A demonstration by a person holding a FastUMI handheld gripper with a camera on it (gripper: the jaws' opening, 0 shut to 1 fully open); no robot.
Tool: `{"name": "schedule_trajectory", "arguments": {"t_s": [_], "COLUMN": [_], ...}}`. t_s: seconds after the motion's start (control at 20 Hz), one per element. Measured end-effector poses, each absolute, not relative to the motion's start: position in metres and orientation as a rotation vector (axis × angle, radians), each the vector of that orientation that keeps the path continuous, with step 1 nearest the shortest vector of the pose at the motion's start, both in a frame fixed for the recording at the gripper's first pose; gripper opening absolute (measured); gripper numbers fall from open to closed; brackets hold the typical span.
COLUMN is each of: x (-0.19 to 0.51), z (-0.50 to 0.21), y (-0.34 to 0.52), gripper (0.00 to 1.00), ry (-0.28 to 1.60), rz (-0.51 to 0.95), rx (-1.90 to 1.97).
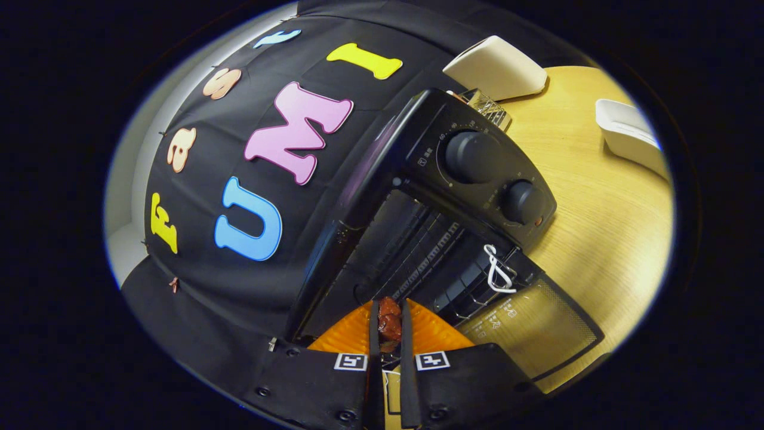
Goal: Open the toaster oven, put the food inside, and close the toaster oven door.
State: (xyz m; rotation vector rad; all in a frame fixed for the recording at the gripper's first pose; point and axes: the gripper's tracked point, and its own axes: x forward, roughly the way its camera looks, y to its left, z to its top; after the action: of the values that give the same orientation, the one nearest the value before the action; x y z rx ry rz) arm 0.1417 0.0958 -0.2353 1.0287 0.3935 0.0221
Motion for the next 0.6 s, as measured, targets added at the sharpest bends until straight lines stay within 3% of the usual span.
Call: {"name": "schedule_trajectory", "arguments": {"t_s": [0.4, 0.6], "x": [0.167, 0.163], "z": [-0.252, -0.257], "y": [0.086, 0.077], "gripper": [0.14, 0.21], "ry": [0.336, 0.339], "rz": [-0.074, -0.124], "rx": [1.015, 0.885]}}
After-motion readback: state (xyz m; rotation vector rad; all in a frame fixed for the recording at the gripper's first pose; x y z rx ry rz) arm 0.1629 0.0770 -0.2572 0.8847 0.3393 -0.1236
